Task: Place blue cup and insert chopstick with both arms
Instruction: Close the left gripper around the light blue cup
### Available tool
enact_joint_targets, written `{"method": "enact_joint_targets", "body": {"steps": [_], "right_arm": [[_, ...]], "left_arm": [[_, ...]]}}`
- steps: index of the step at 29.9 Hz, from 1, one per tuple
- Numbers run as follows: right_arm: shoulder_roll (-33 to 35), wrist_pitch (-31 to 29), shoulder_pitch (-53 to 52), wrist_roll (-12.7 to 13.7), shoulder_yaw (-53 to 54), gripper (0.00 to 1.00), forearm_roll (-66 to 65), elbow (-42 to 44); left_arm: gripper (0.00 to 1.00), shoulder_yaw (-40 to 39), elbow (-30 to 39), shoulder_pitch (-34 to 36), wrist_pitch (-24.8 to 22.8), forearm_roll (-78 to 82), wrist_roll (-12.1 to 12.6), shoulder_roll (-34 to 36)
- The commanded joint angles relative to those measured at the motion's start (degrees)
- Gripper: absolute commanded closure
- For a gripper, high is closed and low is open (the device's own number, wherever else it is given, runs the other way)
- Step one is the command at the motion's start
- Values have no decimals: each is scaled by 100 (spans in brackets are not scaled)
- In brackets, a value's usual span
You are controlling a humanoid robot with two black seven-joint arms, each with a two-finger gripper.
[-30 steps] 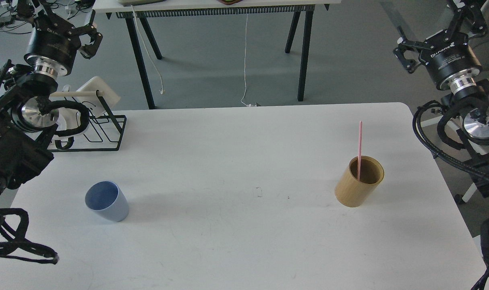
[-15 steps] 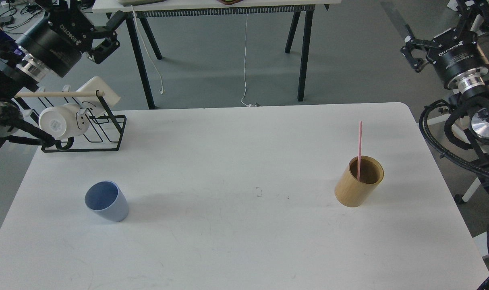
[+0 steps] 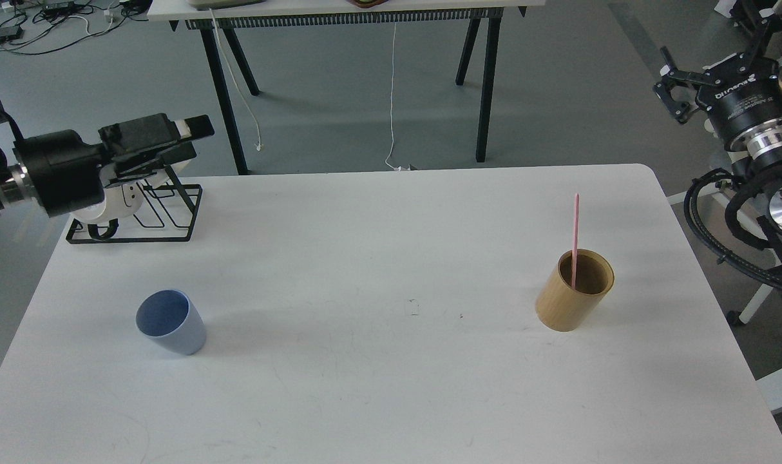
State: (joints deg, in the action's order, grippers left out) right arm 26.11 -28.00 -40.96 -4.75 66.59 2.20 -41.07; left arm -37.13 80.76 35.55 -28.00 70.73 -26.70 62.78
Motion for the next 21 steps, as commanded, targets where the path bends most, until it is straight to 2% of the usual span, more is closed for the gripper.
{"method": "enact_joint_targets", "body": {"steps": [1, 2, 6, 9, 13, 16, 21], "right_arm": [[113, 0, 9, 0, 3, 0, 0, 11], [140, 0, 18, 0, 3, 0, 0, 20], [157, 0, 36, 0, 3, 0, 0, 28], [157, 0, 36, 0, 3, 0, 0, 20], [157, 0, 36, 0, 3, 0, 0, 20], [157, 0, 53, 0, 3, 0, 0, 20], [157, 0, 80, 0, 3, 0, 0, 20]], "left_arm": [[7, -5, 89, -443, 0, 1098, -130, 217], [7, 4, 89, -548, 135, 1344, -130, 235], [7, 162, 80, -988, 1171, 2513, -130, 244], [8, 548, -51, -1156, 1866, 3409, -130, 217], [13, 1032, -745, -1165, 2517, 4158, -130, 103], [18, 1147, -1193, -1147, 2703, 4203, -130, -151], [33, 1261, -1519, -1174, 2755, 4212, -130, -292]]}}
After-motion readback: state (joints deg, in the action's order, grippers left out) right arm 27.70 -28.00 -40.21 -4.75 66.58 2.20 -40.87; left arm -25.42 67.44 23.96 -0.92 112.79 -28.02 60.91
